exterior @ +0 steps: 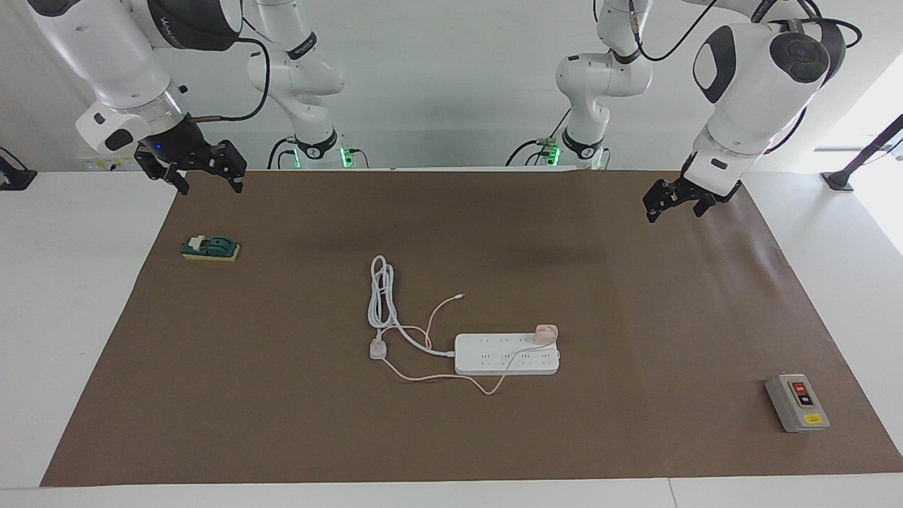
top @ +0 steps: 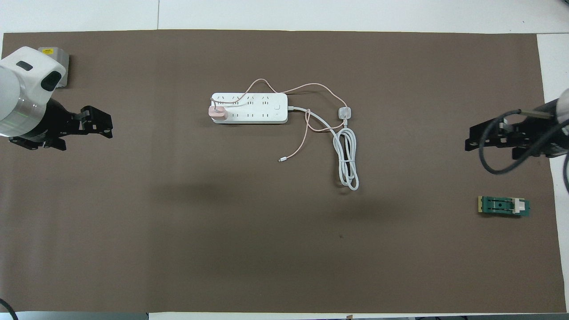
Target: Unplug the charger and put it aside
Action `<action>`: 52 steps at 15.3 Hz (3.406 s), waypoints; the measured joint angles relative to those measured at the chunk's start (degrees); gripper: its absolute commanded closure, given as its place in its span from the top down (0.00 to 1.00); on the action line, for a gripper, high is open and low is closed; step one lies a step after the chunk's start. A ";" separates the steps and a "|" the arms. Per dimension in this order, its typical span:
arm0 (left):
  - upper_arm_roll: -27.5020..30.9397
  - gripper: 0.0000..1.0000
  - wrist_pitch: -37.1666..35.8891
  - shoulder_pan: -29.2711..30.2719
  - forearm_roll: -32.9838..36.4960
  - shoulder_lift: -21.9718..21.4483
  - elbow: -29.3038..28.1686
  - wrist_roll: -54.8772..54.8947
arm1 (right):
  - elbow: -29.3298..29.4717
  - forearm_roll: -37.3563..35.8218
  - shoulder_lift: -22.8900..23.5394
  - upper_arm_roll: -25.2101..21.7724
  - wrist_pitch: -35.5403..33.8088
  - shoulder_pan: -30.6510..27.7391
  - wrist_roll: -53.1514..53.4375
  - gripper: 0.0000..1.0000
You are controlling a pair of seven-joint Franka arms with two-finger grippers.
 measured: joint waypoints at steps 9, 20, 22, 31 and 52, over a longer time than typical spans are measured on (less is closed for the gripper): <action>-0.55 1.00 12.01 -4.03 -4.32 12.44 6.92 -47.51 | -0.76 15.50 12.59 0.25 15.06 11.97 38.09 1.00; -0.34 1.00 14.56 -12.59 -0.26 27.83 15.51 -89.39 | 6.24 36.30 29.68 0.19 30.08 19.24 59.00 1.00; -0.31 1.00 14.75 -12.87 -0.24 29.10 15.82 -90.70 | 8.59 40.06 32.48 -0.03 30.20 19.22 59.83 1.00; -0.59 1.00 16.69 -13.99 -0.68 30.10 16.36 -91.99 | 21.22 43.86 46.10 -0.11 29.22 19.18 64.28 1.00; -1.27 1.00 21.77 -15.81 -1.53 27.59 9.54 -92.08 | 30.82 42.94 53.35 -0.40 30.42 20.88 64.66 1.00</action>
